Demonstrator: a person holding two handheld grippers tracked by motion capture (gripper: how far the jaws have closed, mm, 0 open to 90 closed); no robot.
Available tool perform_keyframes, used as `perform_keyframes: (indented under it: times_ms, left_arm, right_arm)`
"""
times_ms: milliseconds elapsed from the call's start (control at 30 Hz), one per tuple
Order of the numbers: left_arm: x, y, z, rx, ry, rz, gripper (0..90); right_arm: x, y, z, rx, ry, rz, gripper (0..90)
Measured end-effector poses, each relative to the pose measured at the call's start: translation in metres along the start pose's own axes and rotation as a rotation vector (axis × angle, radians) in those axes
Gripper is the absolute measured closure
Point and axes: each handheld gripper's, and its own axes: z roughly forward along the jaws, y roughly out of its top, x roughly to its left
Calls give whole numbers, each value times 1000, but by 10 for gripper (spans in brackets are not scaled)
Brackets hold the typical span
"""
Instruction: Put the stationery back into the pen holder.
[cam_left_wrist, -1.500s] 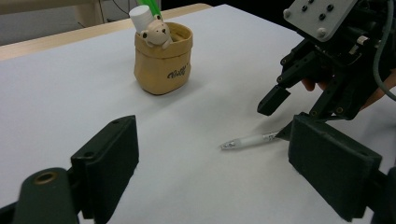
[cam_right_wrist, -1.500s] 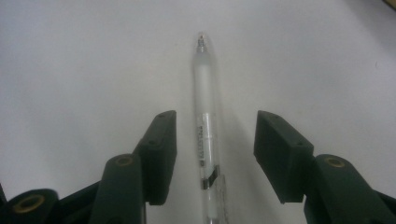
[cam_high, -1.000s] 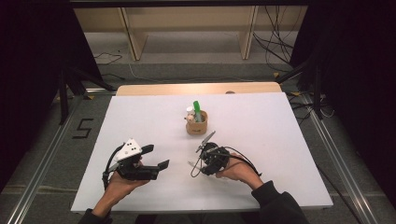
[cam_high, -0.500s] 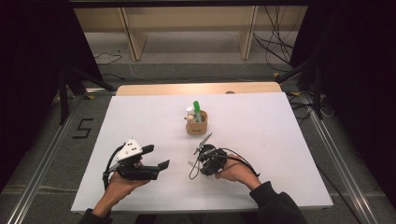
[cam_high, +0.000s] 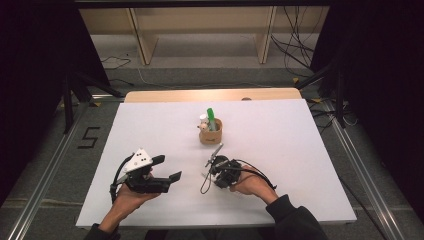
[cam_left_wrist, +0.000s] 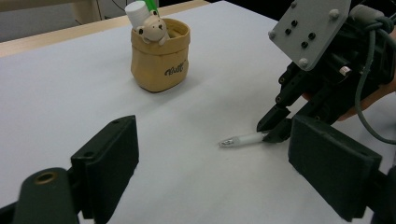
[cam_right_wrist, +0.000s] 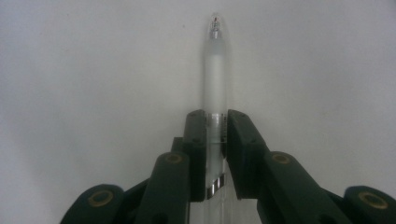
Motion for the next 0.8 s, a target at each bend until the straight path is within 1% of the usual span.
perform_keyframes:
  times_ms: [100, 133, 233, 333, 433, 500, 533, 567, 733, 800]
  left_arm:
    - [0, 0, 0, 1, 0, 2, 155]
    - [0, 0, 0, 1, -1, 1, 156]
    - [0, 0, 0, 1, 0, -1, 156]
    - [0, 0, 0, -1, 1, -1, 156]
    - [0, 0, -1, -2, 2, -1, 156]
    - [1, 0, -1, -4, 1, -3, 156]
    - [1, 0, -1, -6, 1, -4, 156]
    - [1, 0, -1, -6, 2, -4, 156]
    - [1, 0, -1, -5, 4, -5, 156]
    - [1, 0, -1, -6, 4, -6, 156]
  right_arm:
    - [1, 1, 0, 13, -4, 2, 794]
    - [1, 1, 0, 10, -8, -7, 795]
    - [1, 2, 0, 17, -9, -2, 796]
    - [0, 2, -1, 12, -2, -1, 798]
    - [-2, 1, -4, 0, 10, 21, 798]
    - [-4, 1, -6, -17, 15, 21, 798]
    - [-5, 1, -8, -23, 19, 35, 798]
    - [-6, 0, -10, -33, 22, 37, 798]
    - [-13, -1, -21, -100, 35, 77, 798]
    - [-16, -2, -26, -142, 38, 93, 798]
